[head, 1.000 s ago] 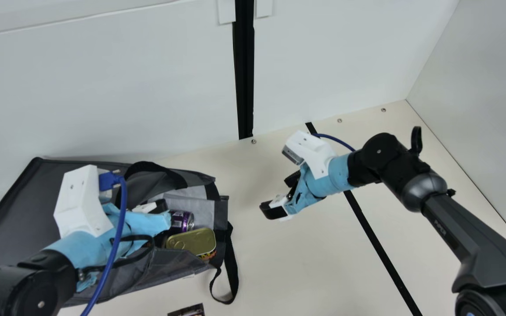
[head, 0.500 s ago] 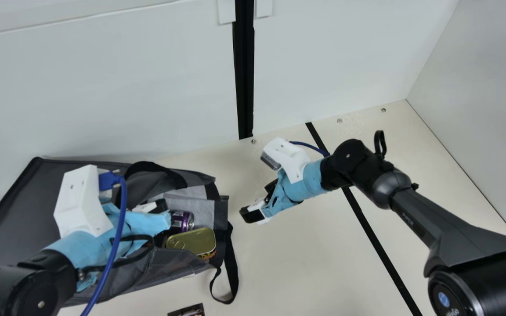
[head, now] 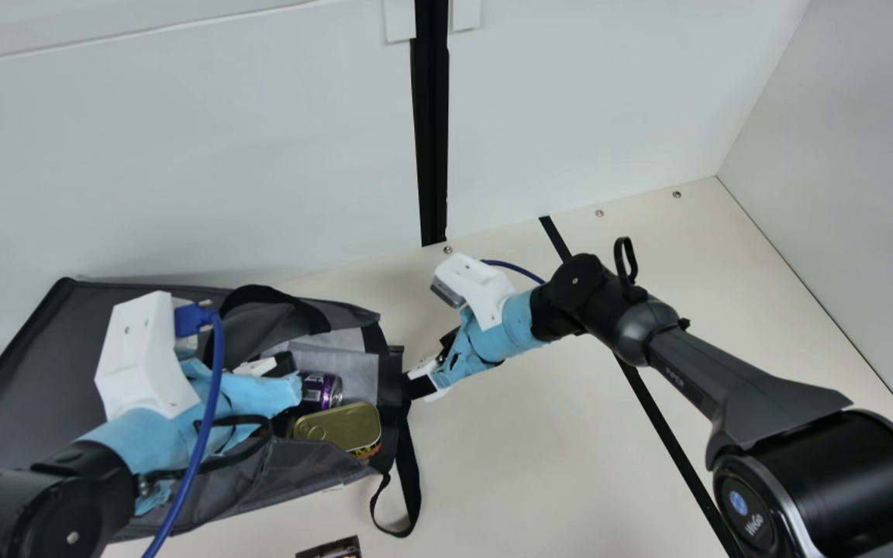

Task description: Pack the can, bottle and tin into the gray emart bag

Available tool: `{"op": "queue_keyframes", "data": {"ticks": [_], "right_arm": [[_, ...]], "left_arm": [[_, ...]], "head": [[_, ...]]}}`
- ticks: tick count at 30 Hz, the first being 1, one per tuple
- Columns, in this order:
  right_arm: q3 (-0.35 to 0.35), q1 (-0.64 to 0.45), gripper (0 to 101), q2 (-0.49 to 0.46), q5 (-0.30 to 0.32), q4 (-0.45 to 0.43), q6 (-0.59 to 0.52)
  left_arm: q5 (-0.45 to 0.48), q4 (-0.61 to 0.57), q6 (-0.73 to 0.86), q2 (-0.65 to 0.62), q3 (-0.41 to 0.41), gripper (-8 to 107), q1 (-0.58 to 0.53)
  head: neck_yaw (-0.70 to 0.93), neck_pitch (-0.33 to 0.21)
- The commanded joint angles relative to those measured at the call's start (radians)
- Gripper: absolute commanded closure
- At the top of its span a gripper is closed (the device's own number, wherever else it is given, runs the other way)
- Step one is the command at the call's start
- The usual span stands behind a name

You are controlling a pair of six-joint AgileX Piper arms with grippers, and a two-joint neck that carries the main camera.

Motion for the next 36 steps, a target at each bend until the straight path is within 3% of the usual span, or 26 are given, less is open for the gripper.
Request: {"op": "queue_keyframes", "data": {"ticks": [1,34,36], "right_arm": [[-0.005,0.007,10,0.008,0.001,0.006,-0.002],[-0.154,0.146,10,0.184,-0.014,0.095,0.051],[-0.159,0.147,24,0.189,-0.013,0.098,0.055]], "left_arm": [[0.000,0.000,0.000,0.000,0.000,89,0.000],[0.000,0.000,0.000,0.000,0.000,89,0.000],[0.000,0.000,0.000,0.000,0.000,89,0.000]], "head": [[-0.001,-0.023],[-0.001,-0.023],[-0.001,-0.023]]}}
